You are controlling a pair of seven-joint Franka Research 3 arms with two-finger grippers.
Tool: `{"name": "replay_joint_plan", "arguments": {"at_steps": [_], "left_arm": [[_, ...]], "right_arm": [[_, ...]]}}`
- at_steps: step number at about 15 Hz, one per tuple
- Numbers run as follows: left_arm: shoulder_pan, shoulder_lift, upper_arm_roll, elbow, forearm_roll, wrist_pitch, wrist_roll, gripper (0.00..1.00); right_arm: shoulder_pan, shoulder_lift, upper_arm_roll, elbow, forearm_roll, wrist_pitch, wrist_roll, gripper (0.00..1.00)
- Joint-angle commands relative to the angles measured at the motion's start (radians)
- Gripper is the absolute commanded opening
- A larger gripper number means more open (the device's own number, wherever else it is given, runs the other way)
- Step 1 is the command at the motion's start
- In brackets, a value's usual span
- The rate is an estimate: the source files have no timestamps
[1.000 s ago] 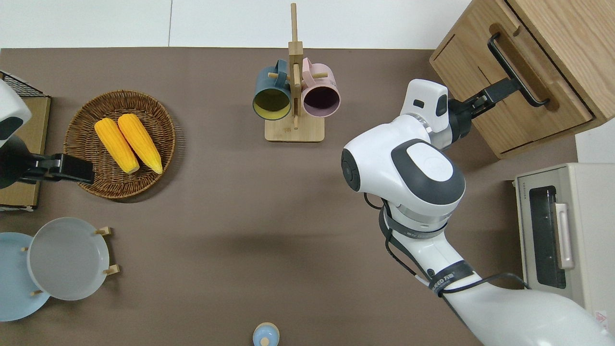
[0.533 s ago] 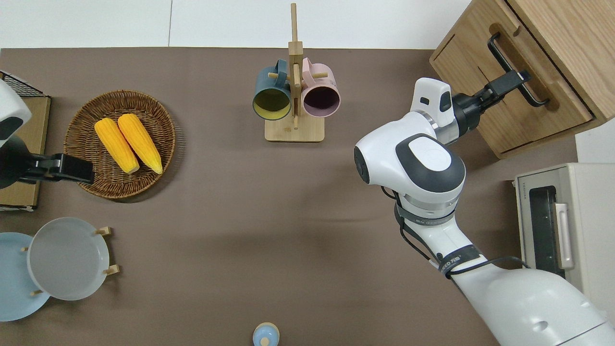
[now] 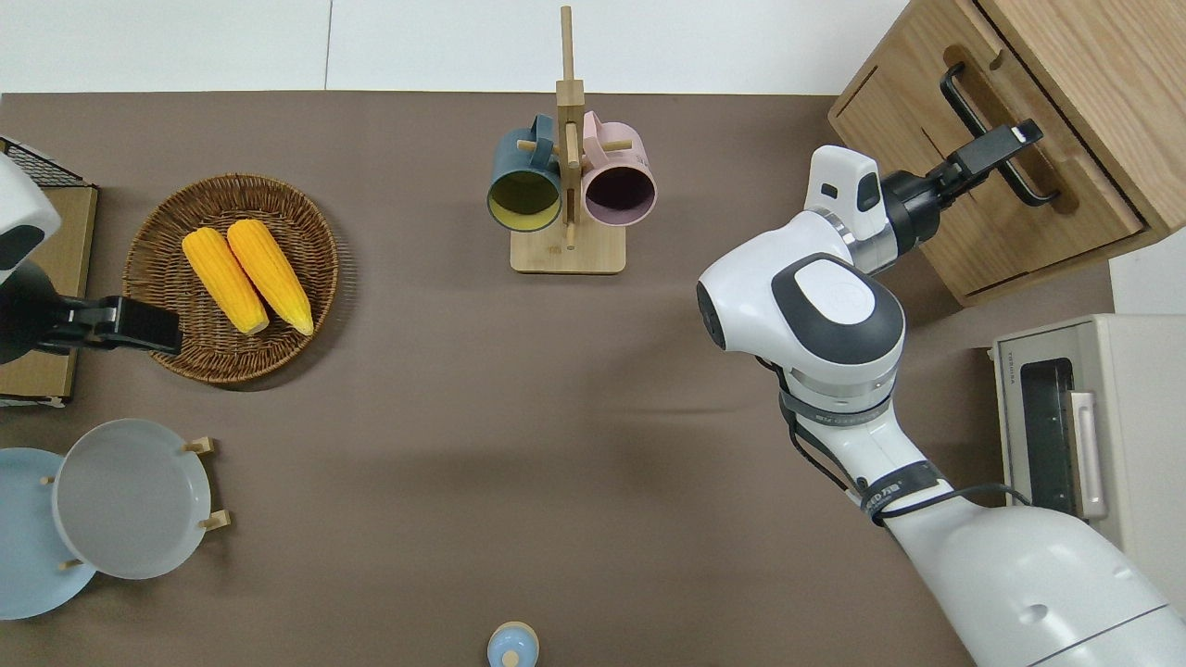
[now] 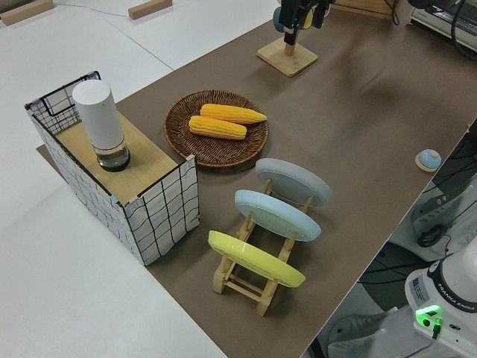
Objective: Slide drawer open with right arm
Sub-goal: 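Close the right gripper on the black drawer handle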
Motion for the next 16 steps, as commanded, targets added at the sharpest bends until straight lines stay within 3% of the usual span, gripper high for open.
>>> {"name": "replay_joint_plan", "arguments": {"at_steps": [1, 4, 6, 9, 11, 16], "left_arm": [[0.004, 0.011, -0.006, 0.026, 0.017, -0.02, 0.01, 0.99], [0.004, 0.011, -0.006, 0.026, 0.017, -0.02, 0.01, 0.99], [0.004, 0.011, -0.006, 0.026, 0.017, -0.02, 0.01, 0.99], [0.004, 0.011, -0.006, 0.026, 0.017, -0.02, 0.01, 0.99], [0.004, 0.011, -0.006, 0.024, 0.017, -0.02, 0.01, 0.99], [0.004, 0.011, -0.006, 0.024, 0.017, -0.02, 0.01, 0.99]], "right_arm": [[-0.011, 0.008, -0.006, 0.002, -0.039, 0.019, 0.034, 0.869], [-0.017, 0.011, -0.006, 0.005, -0.044, 0.034, 0.046, 0.566], [-0.021, 0.011, -0.006, 0.005, -0.039, 0.041, 0.047, 0.3], [-0.019, 0.015, -0.006, 0.005, -0.032, 0.042, 0.043, 0.067], [-0.017, 0.017, -0.006, 0.005, -0.03, 0.042, 0.037, 0.001], [-0.002, 0.015, -0.004, 0.005, -0.015, 0.035, 0.03, 0.0]]}}
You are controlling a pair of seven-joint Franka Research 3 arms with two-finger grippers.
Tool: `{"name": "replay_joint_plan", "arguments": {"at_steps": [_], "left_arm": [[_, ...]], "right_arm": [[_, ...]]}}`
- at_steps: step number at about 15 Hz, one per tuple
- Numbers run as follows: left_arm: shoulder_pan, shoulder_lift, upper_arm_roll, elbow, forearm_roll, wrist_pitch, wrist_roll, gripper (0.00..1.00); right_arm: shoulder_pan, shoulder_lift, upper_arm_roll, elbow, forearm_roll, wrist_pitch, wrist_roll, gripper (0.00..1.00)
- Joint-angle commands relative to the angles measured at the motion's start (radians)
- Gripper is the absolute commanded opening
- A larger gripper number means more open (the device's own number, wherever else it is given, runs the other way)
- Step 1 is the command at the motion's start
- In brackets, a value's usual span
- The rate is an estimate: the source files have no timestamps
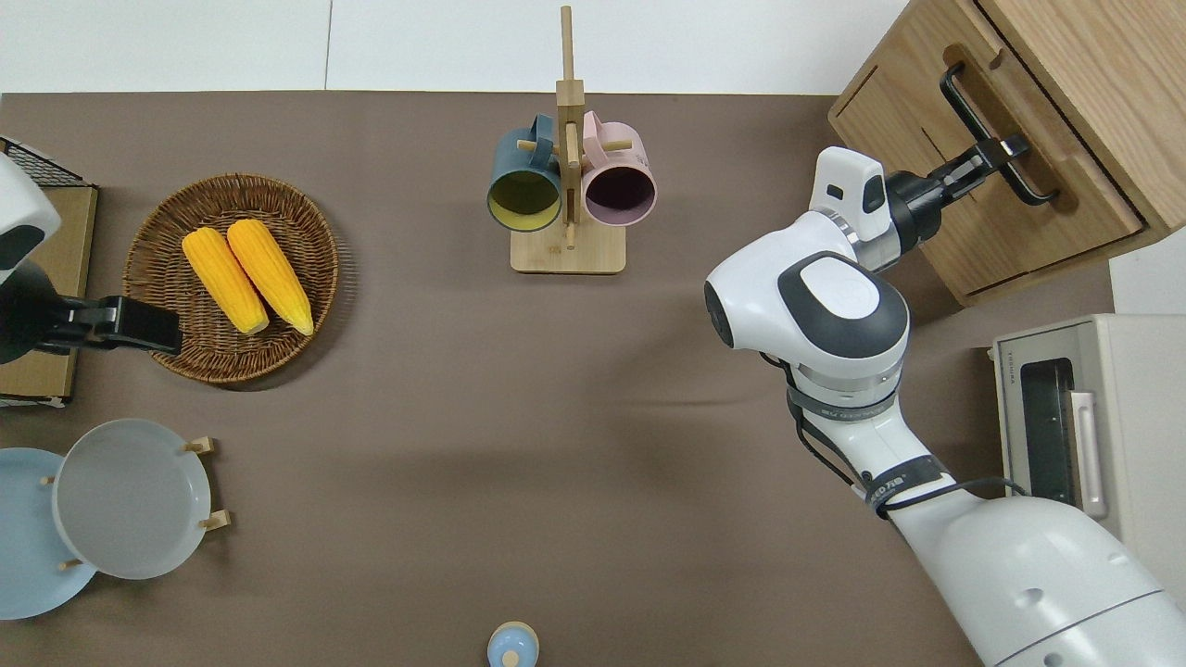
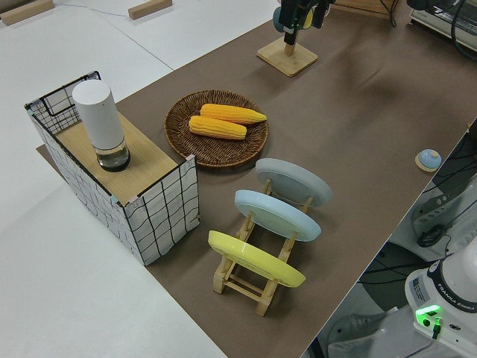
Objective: Slide drawer open with right arm
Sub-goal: 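Close the right gripper on the black drawer handle, then pull the drawer handle toward the robot with the right gripper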
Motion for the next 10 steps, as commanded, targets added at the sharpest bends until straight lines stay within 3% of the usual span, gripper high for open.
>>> {"name": "replay_joint_plan", "arguments": {"at_steps": [1, 6, 10], "left_arm": [[0.004, 0.011, -0.006, 0.026, 0.017, -0.02, 0.01, 0.99], [0.004, 0.011, -0.006, 0.026, 0.017, -0.02, 0.01, 0.99], [0.004, 0.011, -0.006, 0.026, 0.017, -0.02, 0.01, 0.99]], "right_arm": [[0.006, -0.004, 0.009, 0.006, 0.007, 0.004, -0.022, 0.0], [0.058, -0.005, 0.018, 0.018, 0.067, -0.018, -0.025, 0.0], [0.121, -0.005, 0.02, 0.021, 0.092, -0.093, -0.037, 0.0]]}}
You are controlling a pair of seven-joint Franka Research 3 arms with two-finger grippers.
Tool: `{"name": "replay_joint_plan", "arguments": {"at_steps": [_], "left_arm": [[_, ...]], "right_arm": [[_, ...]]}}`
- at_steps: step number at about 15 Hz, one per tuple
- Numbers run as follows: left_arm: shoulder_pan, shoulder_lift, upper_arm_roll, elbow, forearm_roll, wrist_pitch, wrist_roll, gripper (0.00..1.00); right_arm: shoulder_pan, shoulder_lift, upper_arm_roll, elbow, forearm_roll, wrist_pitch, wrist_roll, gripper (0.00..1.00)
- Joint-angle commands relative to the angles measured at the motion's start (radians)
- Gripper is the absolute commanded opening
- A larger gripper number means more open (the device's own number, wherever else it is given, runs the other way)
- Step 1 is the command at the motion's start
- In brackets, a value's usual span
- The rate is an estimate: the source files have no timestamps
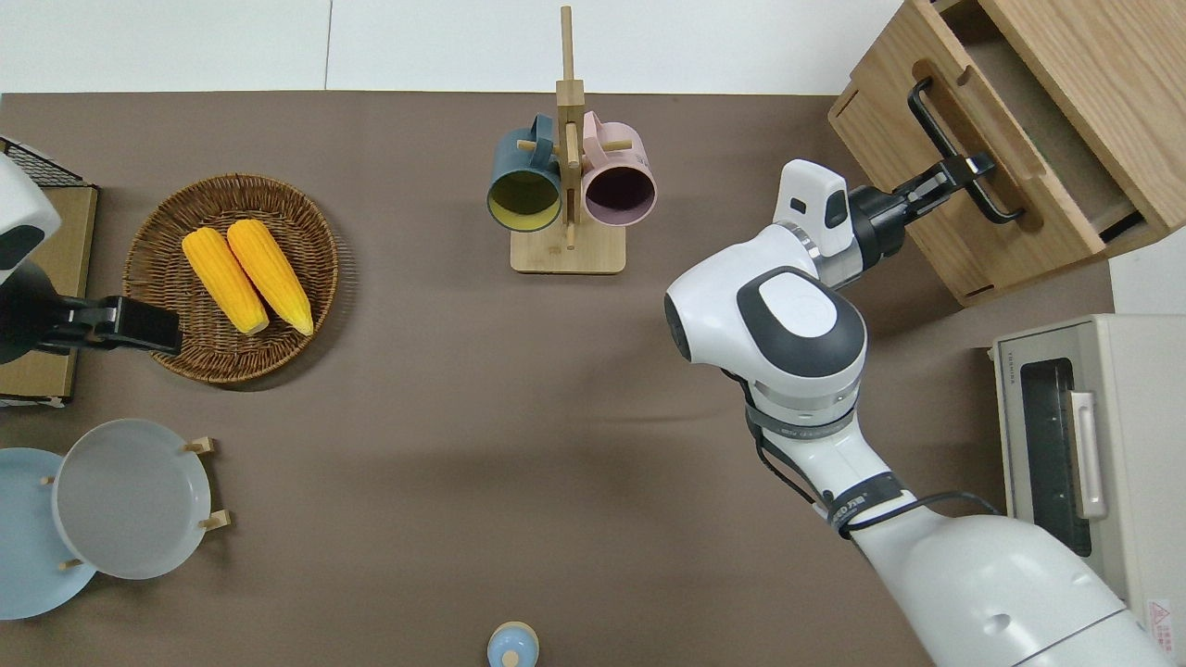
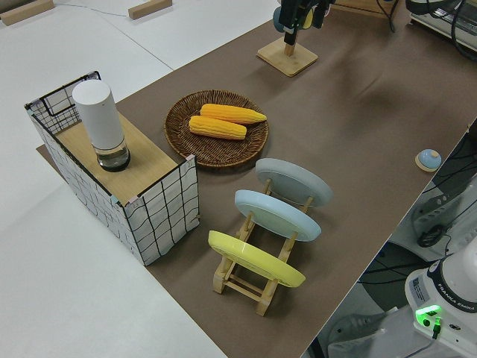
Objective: Slide drawer open with right arm
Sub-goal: 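Pull the drawer handle toward the robot with the right gripper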
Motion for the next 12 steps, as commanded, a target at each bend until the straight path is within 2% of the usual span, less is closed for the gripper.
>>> {"name": "replay_joint_plan", "arguments": {"at_steps": [1, 12], "left_arm": [[0.004, 0.011, -0.006, 0.026, 0.017, -0.02, 0.01, 0.99], [0.004, 0.011, -0.006, 0.024, 0.017, -0.02, 0.01, 0.99]], "right_arm": [[0.069, 0.004, 0.008, 0.027, 0.038, -0.028, -0.035, 0.0], [0.294, 0.005, 0.007, 0.049, 0.161, -0.224, -0.043, 0.0]]}}
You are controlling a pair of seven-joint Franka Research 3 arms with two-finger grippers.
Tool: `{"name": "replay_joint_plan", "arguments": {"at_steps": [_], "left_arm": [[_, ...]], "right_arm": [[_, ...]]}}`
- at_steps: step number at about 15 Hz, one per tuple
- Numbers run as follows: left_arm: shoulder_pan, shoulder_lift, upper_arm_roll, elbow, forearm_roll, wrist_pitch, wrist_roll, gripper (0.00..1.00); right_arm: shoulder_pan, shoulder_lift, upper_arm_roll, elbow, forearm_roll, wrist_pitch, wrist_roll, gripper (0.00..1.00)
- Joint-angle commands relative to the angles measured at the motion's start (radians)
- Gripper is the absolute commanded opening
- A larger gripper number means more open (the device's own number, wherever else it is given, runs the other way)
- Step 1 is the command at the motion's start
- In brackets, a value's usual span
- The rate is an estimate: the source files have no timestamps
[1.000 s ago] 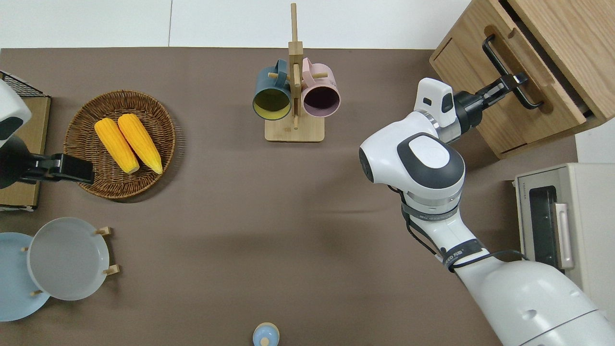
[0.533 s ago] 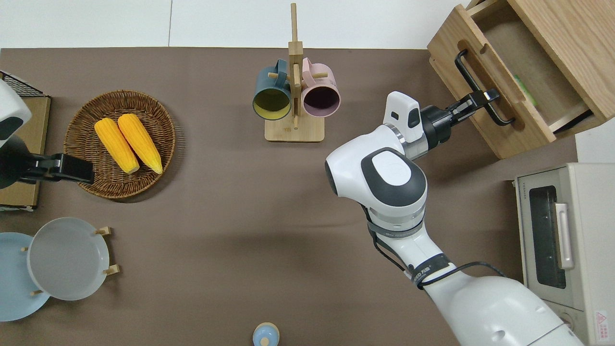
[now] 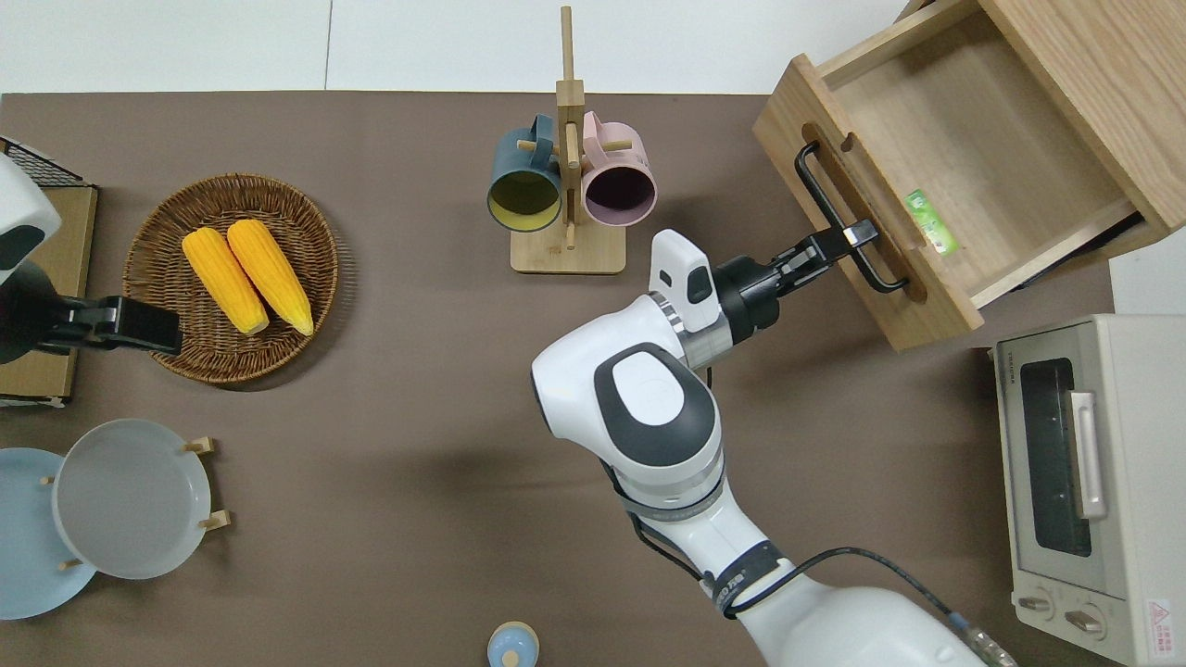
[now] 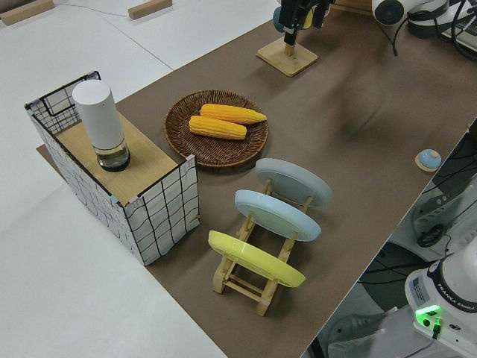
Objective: Slide drawer open with right arm
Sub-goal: 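Pull the drawer handle toward the robot with the right gripper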
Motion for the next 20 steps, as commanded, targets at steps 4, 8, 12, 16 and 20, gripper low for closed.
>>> {"name": "replay_joint_plan", "arguments": {"at_steps": [4, 8, 12, 16, 20], "left_arm": [[0.004, 0.011, -0.006, 0.026, 0.017, -0.02, 0.01, 0.99], [0.004, 0.011, -0.006, 0.024, 0.017, -0.02, 0.01, 0.99], [0.004, 0.011, -0.006, 0.026, 0.017, -0.02, 0.01, 0.99], [0.004, 0.011, -0.006, 0.026, 0.017, -0.02, 0.01, 0.99], [0.004, 0.011, -0.006, 0.026, 0.017, -0.02, 0.01, 0.99]], "right_arm": [[0.112, 0.007, 0.001, 0.042, 0.038, -0.088, -0.043, 0.0], [0.122, 0.007, 0.001, 0.062, 0.041, -0.093, -0.045, 0.004], [0.121, 0.01, 0.0, 0.06, 0.038, -0.093, -0.042, 0.635], [0.119, 0.008, 0.0, 0.062, 0.038, -0.093, -0.034, 0.983], [0.121, 0.014, 0.0, 0.062, 0.038, -0.095, -0.019, 0.983]]}}
